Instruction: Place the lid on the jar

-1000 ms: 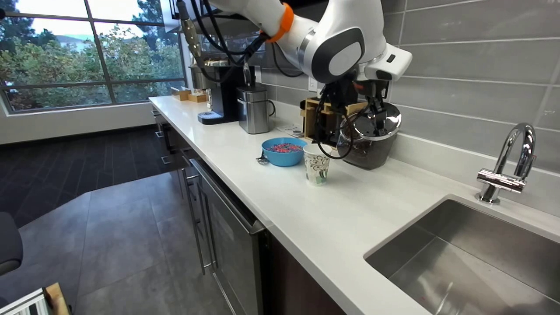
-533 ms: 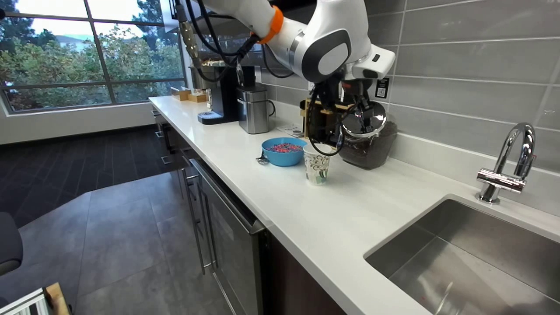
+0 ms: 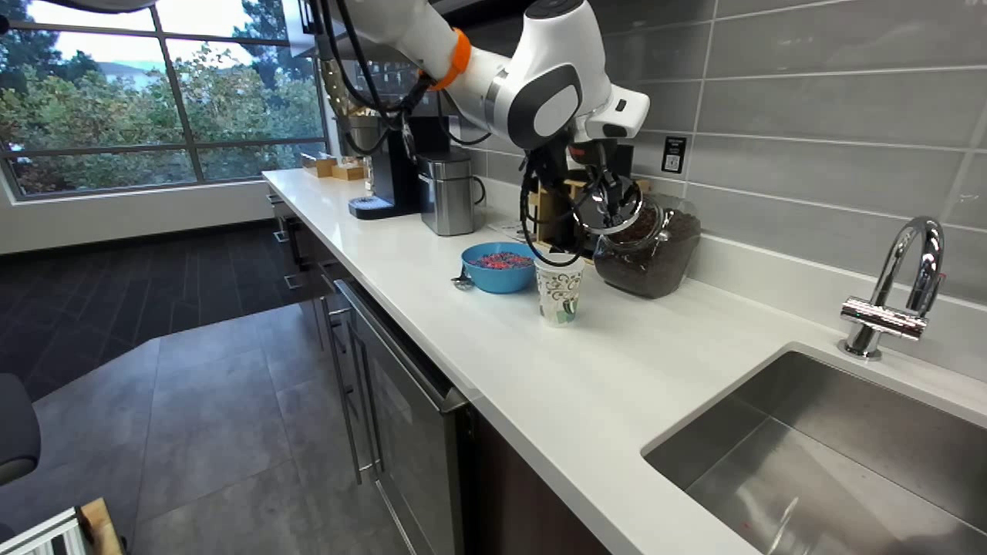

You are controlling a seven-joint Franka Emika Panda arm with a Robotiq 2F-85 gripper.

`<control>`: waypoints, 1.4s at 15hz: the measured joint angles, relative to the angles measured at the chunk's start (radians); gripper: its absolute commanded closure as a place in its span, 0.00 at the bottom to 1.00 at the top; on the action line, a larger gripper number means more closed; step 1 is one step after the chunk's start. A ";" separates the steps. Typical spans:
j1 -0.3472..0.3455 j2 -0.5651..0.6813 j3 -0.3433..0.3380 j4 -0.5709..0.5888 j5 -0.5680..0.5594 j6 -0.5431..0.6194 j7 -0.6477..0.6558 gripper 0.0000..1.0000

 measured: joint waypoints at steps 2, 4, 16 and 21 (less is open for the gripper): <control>0.001 0.015 -0.005 0.018 -0.011 0.000 0.000 0.79; 0.003 0.033 -0.014 0.037 -0.025 0.004 0.000 0.79; 0.035 0.139 -0.065 0.145 -0.052 0.038 0.044 0.79; 0.061 0.167 -0.108 0.166 -0.065 0.058 0.090 0.79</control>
